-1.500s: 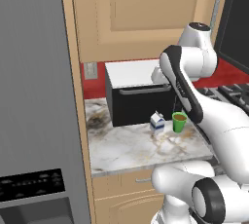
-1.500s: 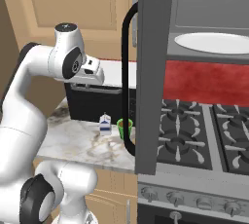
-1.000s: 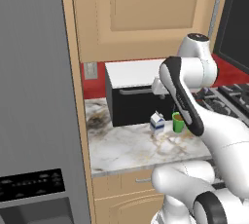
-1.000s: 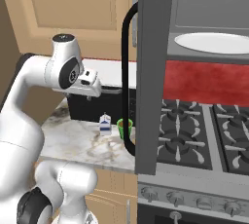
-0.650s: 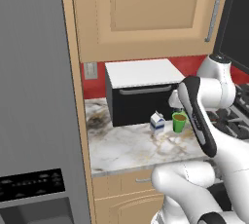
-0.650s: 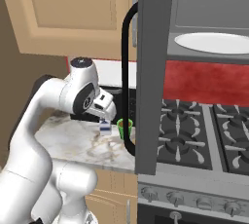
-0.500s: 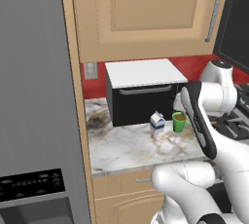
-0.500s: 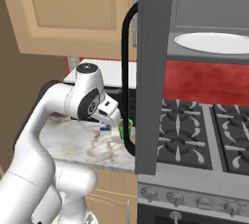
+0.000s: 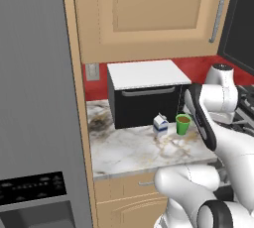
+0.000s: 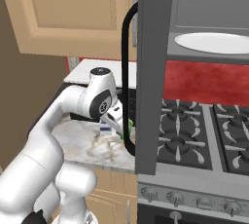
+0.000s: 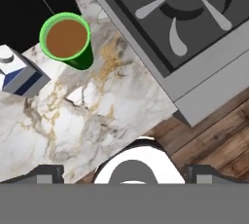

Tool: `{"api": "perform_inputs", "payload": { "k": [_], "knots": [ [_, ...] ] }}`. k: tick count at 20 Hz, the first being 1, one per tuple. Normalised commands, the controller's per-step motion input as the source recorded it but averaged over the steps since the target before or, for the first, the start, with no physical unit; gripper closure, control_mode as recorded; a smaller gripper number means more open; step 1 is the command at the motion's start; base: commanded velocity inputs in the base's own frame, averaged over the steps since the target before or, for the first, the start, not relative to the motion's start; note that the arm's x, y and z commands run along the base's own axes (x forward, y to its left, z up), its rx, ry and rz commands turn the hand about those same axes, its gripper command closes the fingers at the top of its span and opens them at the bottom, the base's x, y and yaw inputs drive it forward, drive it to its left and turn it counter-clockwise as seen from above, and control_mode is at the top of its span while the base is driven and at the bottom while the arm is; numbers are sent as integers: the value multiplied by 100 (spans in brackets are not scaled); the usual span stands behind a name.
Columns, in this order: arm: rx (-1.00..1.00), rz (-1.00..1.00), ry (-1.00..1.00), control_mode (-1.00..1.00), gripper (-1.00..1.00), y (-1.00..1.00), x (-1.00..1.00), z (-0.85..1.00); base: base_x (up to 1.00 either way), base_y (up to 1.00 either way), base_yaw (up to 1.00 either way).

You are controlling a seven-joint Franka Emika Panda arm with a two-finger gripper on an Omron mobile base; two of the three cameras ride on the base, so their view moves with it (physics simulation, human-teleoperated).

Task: Place the microwavable item in the microwave. Then, close the microwave door and press the start button.

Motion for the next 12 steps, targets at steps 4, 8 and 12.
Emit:
{"api": "perform_inputs", "payload": {
  "k": [4, 8, 12],
  "knots": [
    [0, -8, 0, -100, -100, -11, 1, -10, 0, 0, 0],
    [0, -7, 0, -100, -100, -1, 3, 0, 0, 0, 0],
    [0, -10, 0, -100, -100, 0, 13, 0, 0, 0, 0]
  ]
}}
